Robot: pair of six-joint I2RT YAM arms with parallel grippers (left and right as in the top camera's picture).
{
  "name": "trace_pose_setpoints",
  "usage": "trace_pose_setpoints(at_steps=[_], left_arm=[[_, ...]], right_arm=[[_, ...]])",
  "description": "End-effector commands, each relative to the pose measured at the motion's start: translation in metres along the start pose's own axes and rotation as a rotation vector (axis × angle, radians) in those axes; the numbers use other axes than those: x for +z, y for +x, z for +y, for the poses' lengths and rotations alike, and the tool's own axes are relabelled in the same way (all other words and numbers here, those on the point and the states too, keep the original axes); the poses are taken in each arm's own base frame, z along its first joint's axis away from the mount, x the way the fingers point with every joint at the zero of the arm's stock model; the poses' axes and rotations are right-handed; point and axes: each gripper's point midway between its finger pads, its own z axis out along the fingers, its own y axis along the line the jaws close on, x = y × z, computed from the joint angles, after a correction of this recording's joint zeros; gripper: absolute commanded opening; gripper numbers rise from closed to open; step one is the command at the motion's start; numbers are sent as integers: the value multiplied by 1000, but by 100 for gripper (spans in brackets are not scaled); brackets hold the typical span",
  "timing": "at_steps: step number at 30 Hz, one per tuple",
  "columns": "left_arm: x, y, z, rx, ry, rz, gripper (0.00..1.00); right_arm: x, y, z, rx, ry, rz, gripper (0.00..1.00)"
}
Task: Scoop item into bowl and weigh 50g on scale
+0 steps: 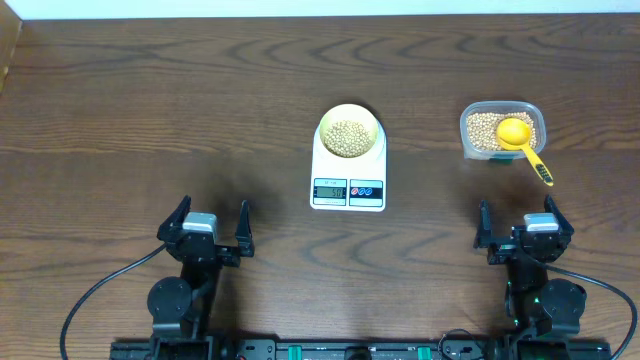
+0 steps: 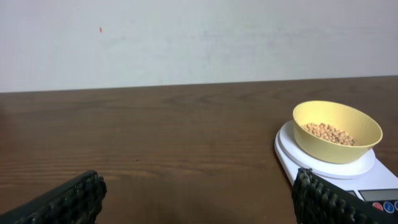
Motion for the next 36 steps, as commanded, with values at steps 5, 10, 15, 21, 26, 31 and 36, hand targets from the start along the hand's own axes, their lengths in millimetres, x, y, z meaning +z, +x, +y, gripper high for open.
trace_pose_setpoints(at_steps=[5, 10, 15, 21, 26, 31, 36], left_arm=[[0, 8, 7, -9, -38, -8, 98], [4, 24, 7, -12, -38, 19, 98], [4, 32, 7, -15, -40, 50, 98], [4, 32, 10, -14, -52, 51, 98], [4, 32, 10, -14, -52, 51, 97], [4, 33, 10, -14, -52, 54, 98], [4, 33, 10, -14, -52, 54, 97]], right_arm=[[0, 0, 3, 11, -12, -3, 99], [0, 0, 3, 11, -12, -3, 99], [0, 0, 3, 11, -12, -3, 99], [0, 0, 3, 11, -12, -3, 99], [0, 0, 3, 10, -12, -3, 99], [0, 0, 3, 10, -12, -3, 99], [0, 0, 3, 11, -12, -3, 99]])
